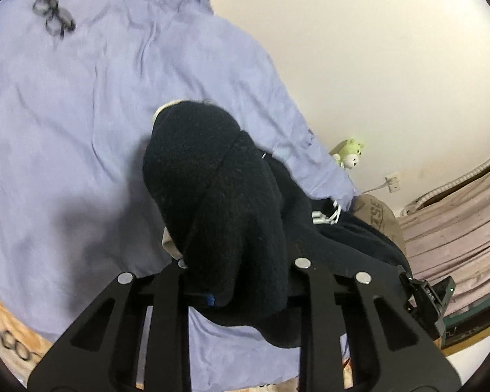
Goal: Fold large clothes
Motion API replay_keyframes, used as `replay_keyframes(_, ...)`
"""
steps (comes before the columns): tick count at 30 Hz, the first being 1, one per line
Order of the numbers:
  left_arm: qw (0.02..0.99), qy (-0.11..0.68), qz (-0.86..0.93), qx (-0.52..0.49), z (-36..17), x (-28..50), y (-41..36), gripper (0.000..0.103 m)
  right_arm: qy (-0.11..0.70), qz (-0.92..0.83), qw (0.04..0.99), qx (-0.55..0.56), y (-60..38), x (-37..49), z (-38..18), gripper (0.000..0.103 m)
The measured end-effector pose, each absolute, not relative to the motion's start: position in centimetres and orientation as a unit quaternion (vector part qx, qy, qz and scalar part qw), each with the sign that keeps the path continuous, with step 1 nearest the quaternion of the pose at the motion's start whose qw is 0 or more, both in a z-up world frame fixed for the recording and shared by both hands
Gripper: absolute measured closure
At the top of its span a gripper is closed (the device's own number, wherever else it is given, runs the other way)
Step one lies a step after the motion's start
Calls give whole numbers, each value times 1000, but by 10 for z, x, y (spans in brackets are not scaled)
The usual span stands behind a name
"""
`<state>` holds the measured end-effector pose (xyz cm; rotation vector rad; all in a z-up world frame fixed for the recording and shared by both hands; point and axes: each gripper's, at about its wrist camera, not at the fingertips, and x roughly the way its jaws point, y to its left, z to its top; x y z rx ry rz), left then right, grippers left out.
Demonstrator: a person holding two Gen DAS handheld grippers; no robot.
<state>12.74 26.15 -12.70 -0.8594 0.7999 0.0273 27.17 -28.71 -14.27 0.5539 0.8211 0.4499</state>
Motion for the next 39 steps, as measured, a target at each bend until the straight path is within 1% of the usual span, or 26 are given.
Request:
replay_keyframes(3,842,367,15,-395,-96,119,279,80,386,230,855,260,-265,266,-116,72)
replay_keyframes(6,845,362,21,-393,-76,104,299,80,385,251,854,243,-231,262,-92,74)
replay_keyframes(13,859,331,65,-385,-31,39,369,81,384,317,841,212,-135,243,-52,76)
replay_keyframes(20,872,294,130,-369,15,-43,451,82,392,397,809,187,-13,220,-30,79)
replay_keyframes(26,880,261,189,-348,56,-109,510,82,399,461,775,165,91,198,-9,83)
replay_keyframes(29,884,245,211,-339,76,-134,531,83,390,487,767,149,132,183,7,85)
replay_keyframes(31,892,218,219,-330,85,-152,536,83,370,508,764,146,141,171,11,86)
replay_keyframes(33,902,190,228,-313,83,-166,532,83,343,532,762,135,140,159,2,86)
replay_keyframes(35,904,174,233,-314,59,-179,527,83,334,542,762,122,132,154,-16,86)
replay_keyframes(36,901,176,231,-321,44,-181,525,83,337,539,764,111,124,155,-38,86)
replay_keyframes(38,895,189,221,-339,-5,-187,511,83,358,525,766,100,115,160,-77,86)
replay_keyframes(39,890,201,217,-348,-34,-188,500,83,386,507,765,94,103,166,-113,86)
